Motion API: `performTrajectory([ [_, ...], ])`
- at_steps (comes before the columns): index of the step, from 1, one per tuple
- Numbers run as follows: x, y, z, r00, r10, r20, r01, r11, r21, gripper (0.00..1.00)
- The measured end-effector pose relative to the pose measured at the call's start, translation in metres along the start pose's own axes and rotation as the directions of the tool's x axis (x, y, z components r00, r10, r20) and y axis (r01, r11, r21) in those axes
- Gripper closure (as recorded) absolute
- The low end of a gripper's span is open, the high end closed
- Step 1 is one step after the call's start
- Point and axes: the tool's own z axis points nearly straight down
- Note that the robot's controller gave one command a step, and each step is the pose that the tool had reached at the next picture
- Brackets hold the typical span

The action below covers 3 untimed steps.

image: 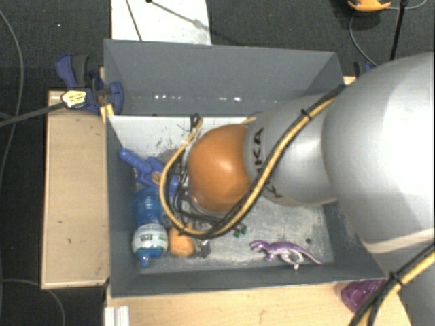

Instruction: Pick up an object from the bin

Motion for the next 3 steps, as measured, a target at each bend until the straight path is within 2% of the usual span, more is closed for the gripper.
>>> performTrajectory([
  [1, -0.013, -0.005, -0.093, 1.0, -0.017, 0.001, 0.017, 1.0, 0.0, 1.0],
  [2, -0.012, -0.005, -0.093, 1.0, -0.015, 0.001, 0.015, 1.0, 0.0, 1.0],
  [3, -0.013, -0.011, -0.28, 0.997, -0.071, 0.013, 0.071, 0.997, 0.005, 1.0],
])
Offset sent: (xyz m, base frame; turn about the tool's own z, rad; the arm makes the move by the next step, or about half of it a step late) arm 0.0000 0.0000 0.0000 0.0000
